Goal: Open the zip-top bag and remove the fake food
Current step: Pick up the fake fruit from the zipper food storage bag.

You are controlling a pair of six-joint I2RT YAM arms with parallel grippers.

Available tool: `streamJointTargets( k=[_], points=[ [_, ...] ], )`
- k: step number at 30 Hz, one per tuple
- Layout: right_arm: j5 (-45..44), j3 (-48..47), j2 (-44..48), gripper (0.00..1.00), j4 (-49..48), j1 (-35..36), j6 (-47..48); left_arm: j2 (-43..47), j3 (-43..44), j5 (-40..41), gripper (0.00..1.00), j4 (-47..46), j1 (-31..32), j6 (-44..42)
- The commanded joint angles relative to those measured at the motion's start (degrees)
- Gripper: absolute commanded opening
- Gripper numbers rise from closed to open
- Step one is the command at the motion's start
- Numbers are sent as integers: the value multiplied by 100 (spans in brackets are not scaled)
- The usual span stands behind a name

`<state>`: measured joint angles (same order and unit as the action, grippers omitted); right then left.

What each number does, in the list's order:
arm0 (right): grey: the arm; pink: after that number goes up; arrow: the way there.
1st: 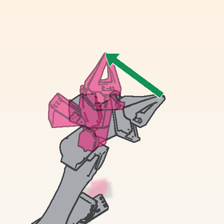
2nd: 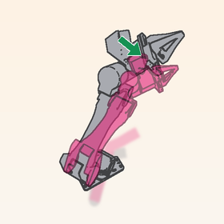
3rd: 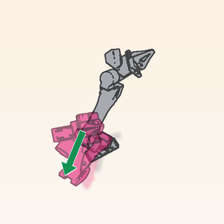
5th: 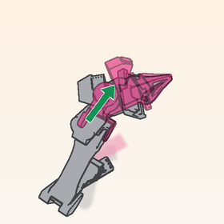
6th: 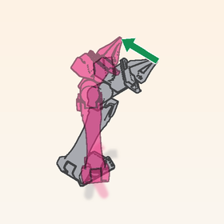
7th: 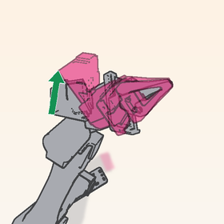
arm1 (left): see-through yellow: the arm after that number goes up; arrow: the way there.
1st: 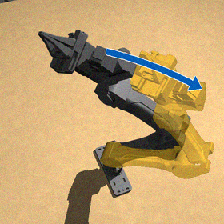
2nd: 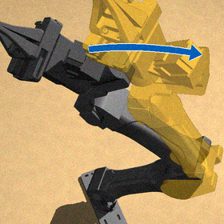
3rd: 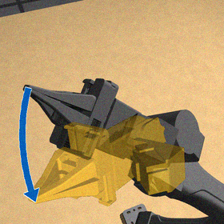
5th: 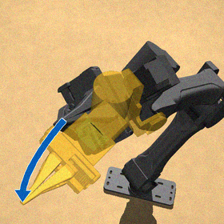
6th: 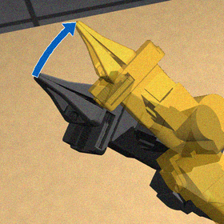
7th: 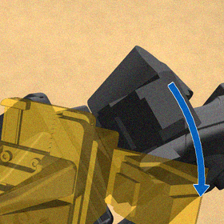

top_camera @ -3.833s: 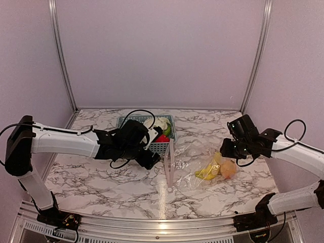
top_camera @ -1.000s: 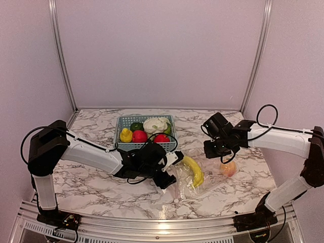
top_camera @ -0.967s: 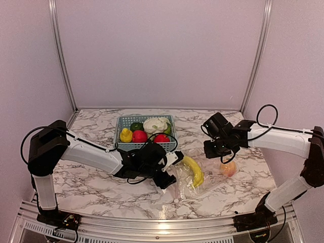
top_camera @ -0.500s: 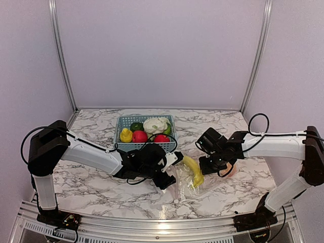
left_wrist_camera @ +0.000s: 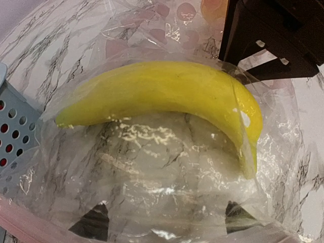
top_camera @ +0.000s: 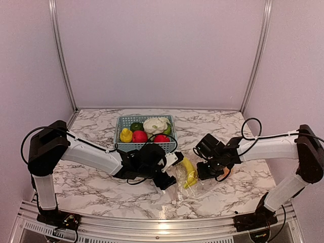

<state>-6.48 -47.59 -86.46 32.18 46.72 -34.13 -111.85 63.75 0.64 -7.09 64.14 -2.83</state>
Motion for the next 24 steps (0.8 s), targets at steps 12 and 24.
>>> streamJointTargets(
  k=[12,24],
  points=[
    [156,9,-230,67,-349,40,178,64,-272,-663,86,-251,20,-374],
    [95,-5,-249,75,-296,37,162,86,-206,-1239,85,-69,111,-559]
  ],
)
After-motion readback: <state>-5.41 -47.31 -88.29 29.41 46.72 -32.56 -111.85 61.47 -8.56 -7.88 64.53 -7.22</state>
